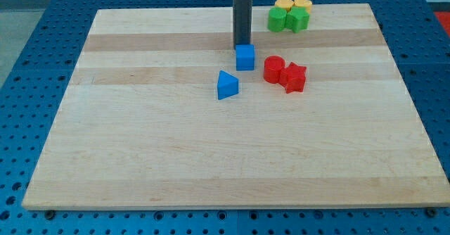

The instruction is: Slide the blue triangle down a bit

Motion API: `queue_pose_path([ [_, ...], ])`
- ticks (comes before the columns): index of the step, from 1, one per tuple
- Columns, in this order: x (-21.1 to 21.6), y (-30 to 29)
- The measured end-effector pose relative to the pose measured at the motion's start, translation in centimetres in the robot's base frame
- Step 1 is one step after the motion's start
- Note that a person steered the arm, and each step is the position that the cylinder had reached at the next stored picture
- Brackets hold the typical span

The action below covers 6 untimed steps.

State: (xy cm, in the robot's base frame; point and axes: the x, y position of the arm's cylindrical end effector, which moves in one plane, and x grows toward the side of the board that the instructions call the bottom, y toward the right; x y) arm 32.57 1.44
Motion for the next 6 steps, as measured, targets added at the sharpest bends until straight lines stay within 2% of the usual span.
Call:
queue_pose_path([
  [1, 1.8, 0.0],
  [2, 1.7, -0.7],
  [3, 1.5, -6.6],
  [4, 6.0, -9.0],
  [5, 7.8, -9.0],
  [6, 7.8, -8.8],
])
